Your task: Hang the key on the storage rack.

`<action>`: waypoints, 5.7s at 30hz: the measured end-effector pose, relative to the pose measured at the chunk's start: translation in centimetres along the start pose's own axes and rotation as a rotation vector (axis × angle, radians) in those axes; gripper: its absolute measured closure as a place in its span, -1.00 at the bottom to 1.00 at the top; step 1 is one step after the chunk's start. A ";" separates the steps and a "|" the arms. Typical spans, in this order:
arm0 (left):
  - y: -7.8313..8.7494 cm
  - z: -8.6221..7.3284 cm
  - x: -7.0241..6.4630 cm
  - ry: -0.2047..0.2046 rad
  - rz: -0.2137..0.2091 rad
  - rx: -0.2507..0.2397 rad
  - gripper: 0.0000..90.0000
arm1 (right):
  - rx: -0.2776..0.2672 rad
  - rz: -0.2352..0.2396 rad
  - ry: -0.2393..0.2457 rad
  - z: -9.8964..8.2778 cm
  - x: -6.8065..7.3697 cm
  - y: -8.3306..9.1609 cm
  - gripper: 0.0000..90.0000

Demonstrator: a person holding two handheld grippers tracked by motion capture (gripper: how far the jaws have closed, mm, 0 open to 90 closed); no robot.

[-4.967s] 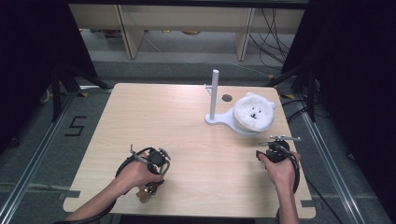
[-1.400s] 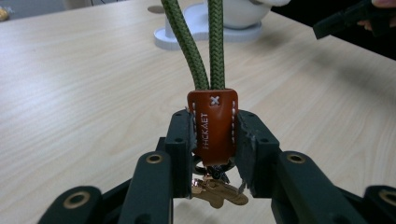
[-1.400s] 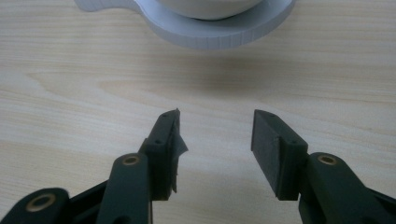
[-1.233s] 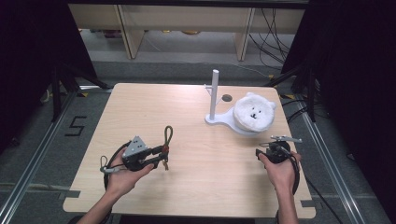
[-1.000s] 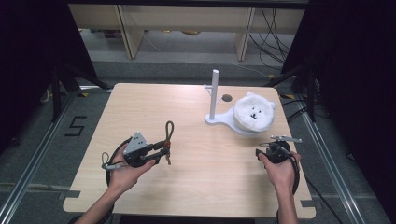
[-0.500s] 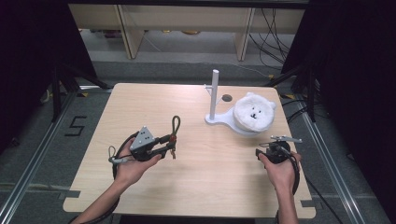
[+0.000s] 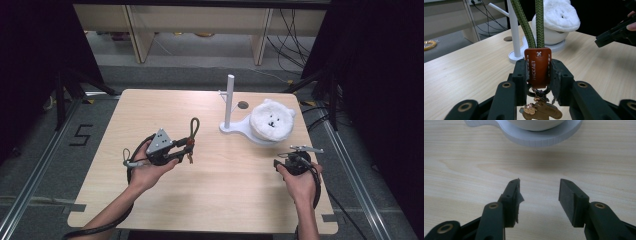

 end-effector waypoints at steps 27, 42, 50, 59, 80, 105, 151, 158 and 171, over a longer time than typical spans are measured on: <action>-2.7 1.8 1.0 -0.017 0.000 -0.008 0.50 | -0.036 -0.008 0.016 0.2 -0.2 -0.3 0.16; -4.2 3.2 1.1 -0.022 -0.001 -0.008 0.50 | -0.037 0.002 0.001 0.2 -0.1 -0.3 0.16; -5.1 3.6 1.6 -0.019 0.008 -0.003 0.49 | -0.023 0.000 -0.027 0.2 0.0 -0.1 0.16; -5.8 4.0 2.0 -0.020 0.015 -0.003 0.49 | -0.024 0.011 -0.024 0.1 0.1 0.0 0.16; -7.5 5.3 2.7 -0.025 0.029 0.004 0.49 | -0.002 0.018 -0.037 -0.1 0.1 -0.1 0.15; -9.2 6.5 3.0 -0.022 0.030 0.016 0.49 | -0.023 0.003 -0.020 0.1 -0.1 -0.1 0.15; -11.9 6.5 3.4 0.019 0.038 0.062 0.48 | -0.013 0.008 -0.006 -0.2 -0.1 -0.3 0.15; -12.3 6.1 3.5 0.016 0.039 0.072 0.48 | -0.004 0.006 -0.008 -0.2 -0.1 -0.2 0.15; -13.0 5.8 3.3 0.017 0.036 0.082 0.47 | -0.028 -0.004 -0.023 -0.1 -0.1 -0.5 0.14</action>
Point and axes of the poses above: each handheld gripper's, and its own axes: y roughly backward along the jaws, z roughly out of its top, x roughly to its left, the point moved 6 cm from there along -y, roughly forward along the jaws, and after that the axes turned 5 degrees about x, right-handed, at the moved point
